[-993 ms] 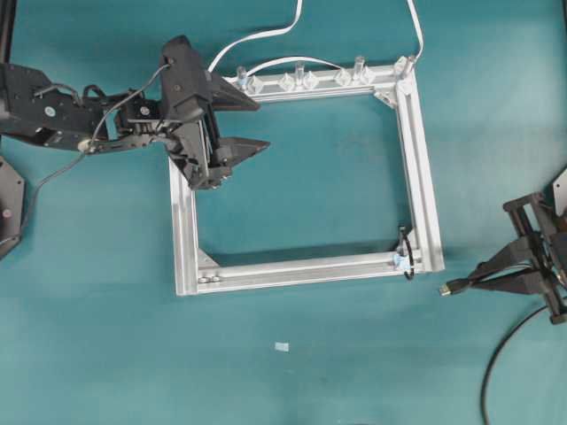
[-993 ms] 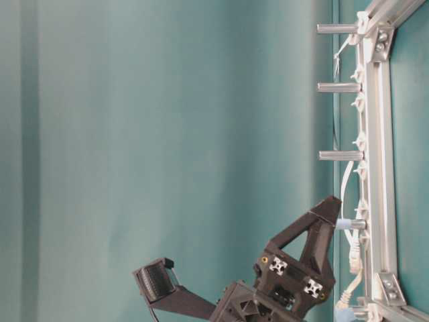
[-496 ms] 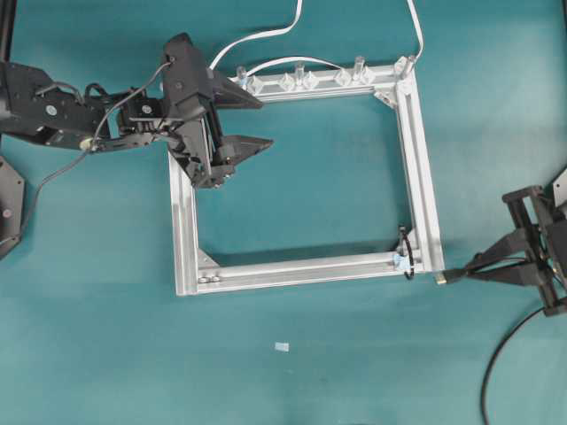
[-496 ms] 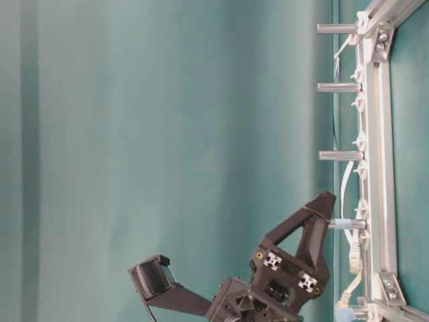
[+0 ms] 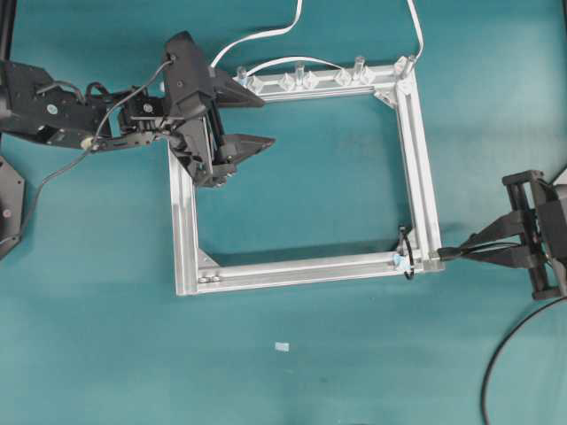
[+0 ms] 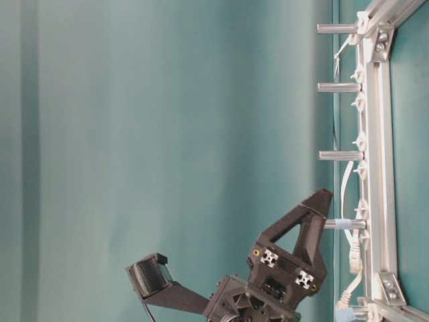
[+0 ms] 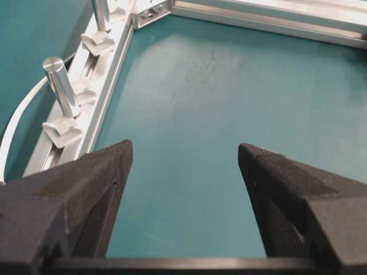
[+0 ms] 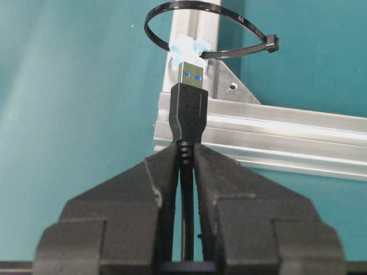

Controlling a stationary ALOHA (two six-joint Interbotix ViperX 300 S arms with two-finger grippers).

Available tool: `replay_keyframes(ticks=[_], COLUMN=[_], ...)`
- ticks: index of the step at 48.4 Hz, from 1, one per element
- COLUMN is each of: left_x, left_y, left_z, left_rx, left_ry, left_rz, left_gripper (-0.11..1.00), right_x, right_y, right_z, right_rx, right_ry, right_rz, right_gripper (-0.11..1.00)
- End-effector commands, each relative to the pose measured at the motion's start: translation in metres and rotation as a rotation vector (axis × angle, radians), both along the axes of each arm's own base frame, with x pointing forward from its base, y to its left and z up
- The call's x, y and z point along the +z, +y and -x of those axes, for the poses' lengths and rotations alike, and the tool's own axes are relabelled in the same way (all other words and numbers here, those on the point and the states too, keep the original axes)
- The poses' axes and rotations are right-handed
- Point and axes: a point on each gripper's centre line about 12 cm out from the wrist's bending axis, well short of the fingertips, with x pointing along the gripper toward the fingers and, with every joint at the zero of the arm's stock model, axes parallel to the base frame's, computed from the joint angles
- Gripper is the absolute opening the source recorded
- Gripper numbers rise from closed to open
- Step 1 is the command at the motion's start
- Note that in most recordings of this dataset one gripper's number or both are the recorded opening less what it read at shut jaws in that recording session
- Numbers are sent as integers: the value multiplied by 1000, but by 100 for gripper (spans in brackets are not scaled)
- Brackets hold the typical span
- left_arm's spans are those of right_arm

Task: Insert the wire through the string loop located on the right side.
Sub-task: 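Push the USB plug leftward through the black zip-tie loop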

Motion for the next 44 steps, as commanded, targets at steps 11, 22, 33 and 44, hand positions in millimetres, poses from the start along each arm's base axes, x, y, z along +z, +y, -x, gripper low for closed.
replay_keyframes(ticks=[11, 22, 33, 44], left_x=[18, 18, 19, 19], left_y=[0, -1, -4, -4], left_z=[-6, -6, -7, -8], left_rx=[-1, -5, -13, -13], left_ry=[-55, -55, -57, -58], left_rz=[-6, -7, -7, -6], left_gripper=[75, 75, 75, 75], right_x=[2, 2, 2, 2], right_y=[0, 0, 0, 0], right_z=[-2, -2, -2, -2], right_rx=[-2, -2, -4, -1], right_ry=[-9, -10, -9, -8], right_rz=[1, 1, -1, 1], right_gripper=[12, 12, 12, 12])
